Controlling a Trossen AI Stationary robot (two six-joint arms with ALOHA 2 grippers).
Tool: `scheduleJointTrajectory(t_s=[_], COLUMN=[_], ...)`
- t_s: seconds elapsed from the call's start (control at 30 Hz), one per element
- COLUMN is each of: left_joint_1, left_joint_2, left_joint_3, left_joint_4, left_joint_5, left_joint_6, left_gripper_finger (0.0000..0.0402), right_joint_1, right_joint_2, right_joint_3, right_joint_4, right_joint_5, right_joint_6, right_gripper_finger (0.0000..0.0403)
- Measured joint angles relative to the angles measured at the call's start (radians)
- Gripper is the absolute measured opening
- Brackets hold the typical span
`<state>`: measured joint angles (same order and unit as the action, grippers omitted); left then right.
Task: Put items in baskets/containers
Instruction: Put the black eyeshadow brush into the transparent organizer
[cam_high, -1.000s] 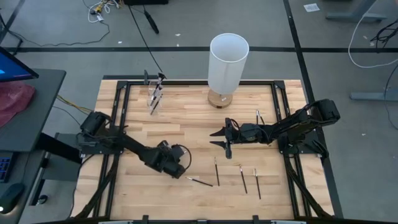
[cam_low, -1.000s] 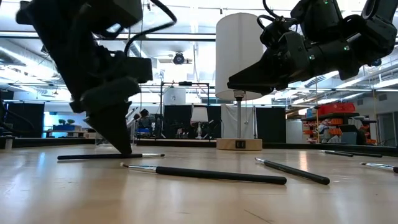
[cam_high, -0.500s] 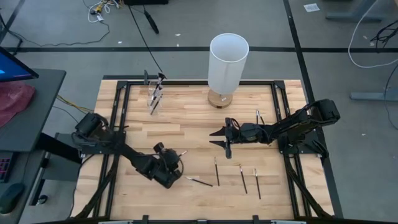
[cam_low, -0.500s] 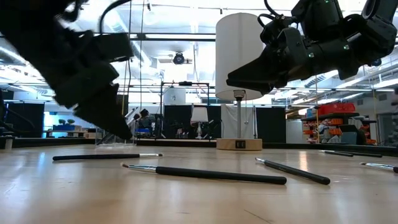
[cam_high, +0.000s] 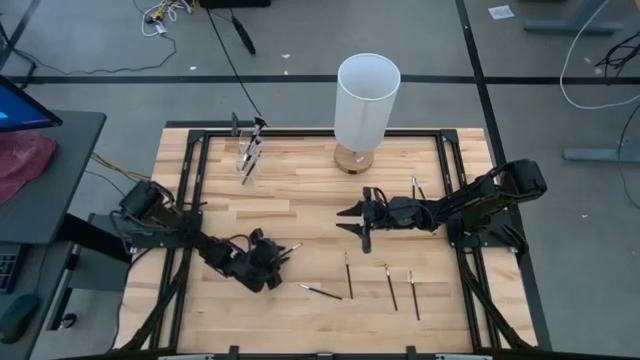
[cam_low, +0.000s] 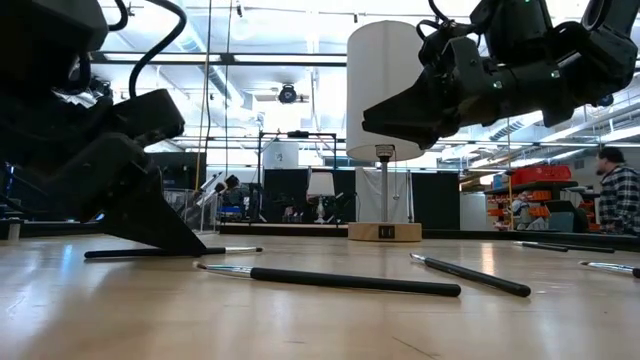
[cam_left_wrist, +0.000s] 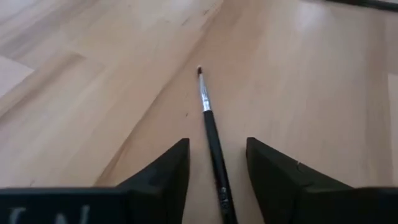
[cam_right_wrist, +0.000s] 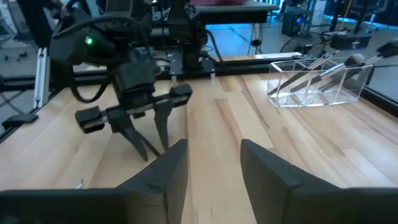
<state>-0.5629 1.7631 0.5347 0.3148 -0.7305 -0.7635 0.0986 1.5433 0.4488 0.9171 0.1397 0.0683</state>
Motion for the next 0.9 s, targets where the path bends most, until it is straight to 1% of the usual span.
scheduleJointTrajectory(t_s=[0.17,0.37,0.4,0.57,0.8,0.9], left_joint_1=[0.014,0.010,0.008,0.008,0.009,0.008], left_joint_2=[0.004,0.016,0.019,0.022,0.035,0.039], left_joint_3=[-0.037,-0.070,-0.076,-0.085,-0.095,-0.095], left_joint_4=[0.010,0.047,0.061,0.088,0.206,0.264], left_joint_5=[0.049,0.066,0.059,0.059,0.046,0.017], left_joint_6=[0.017,-0.017,-0.022,-0.029,-0.026,-0.024], left_gripper_finger=[0.0110,0.0022,0.0015,0.0014,0.0014,0.0014], right_joint_1=[0.000,0.000,0.000,0.000,0.001,0.008], right_joint_2=[0.000,0.000,0.000,0.000,0.000,0.000], right_joint_3=[0.000,0.000,0.000,0.000,0.000,0.000], right_joint_4=[0.017,0.031,0.031,0.024,0.014,-0.001], right_joint_5=[0.010,0.011,0.010,0.010,0.001,-0.001], right_joint_6=[0.004,0.003,0.003,-0.004,-0.024,-0.024], right_gripper_finger=[0.0148,0.0148,0.0148,0.0148,0.0148,0.0148])
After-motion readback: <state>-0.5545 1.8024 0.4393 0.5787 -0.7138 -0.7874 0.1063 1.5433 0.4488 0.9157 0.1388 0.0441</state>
